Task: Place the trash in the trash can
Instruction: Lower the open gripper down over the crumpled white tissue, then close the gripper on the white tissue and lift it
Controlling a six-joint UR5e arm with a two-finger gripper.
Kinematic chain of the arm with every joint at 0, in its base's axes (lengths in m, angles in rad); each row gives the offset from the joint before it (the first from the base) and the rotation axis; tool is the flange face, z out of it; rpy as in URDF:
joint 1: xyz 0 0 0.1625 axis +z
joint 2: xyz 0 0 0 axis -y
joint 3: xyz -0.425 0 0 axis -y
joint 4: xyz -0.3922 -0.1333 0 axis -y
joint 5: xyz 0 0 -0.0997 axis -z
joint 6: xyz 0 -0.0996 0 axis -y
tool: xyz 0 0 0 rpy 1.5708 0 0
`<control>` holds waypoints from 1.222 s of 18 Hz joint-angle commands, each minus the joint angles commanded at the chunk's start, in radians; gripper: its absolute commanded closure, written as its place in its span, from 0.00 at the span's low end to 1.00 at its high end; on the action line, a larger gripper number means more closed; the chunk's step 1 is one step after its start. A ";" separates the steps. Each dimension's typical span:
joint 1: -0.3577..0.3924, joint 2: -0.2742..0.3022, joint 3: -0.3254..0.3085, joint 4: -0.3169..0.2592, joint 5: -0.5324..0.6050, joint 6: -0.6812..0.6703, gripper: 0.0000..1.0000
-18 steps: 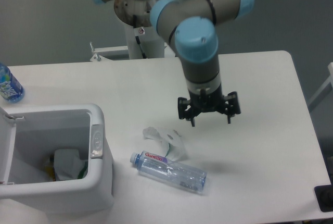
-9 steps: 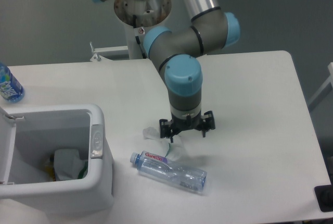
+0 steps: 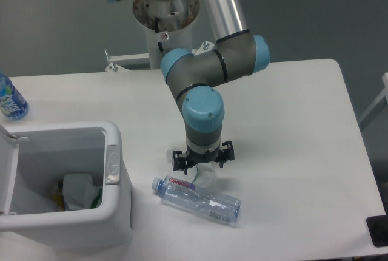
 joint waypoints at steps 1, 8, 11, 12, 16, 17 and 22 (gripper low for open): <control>-0.006 0.003 -0.015 0.000 0.043 0.005 0.56; -0.009 0.023 -0.031 -0.009 0.074 0.040 1.00; 0.000 0.070 -0.029 -0.008 0.077 0.142 1.00; 0.009 0.113 -0.023 -0.005 0.071 0.172 1.00; 0.086 0.204 0.124 0.005 -0.106 0.221 1.00; 0.115 0.218 0.150 0.005 -0.162 0.216 1.00; 0.144 0.244 0.283 0.008 -0.337 -0.044 1.00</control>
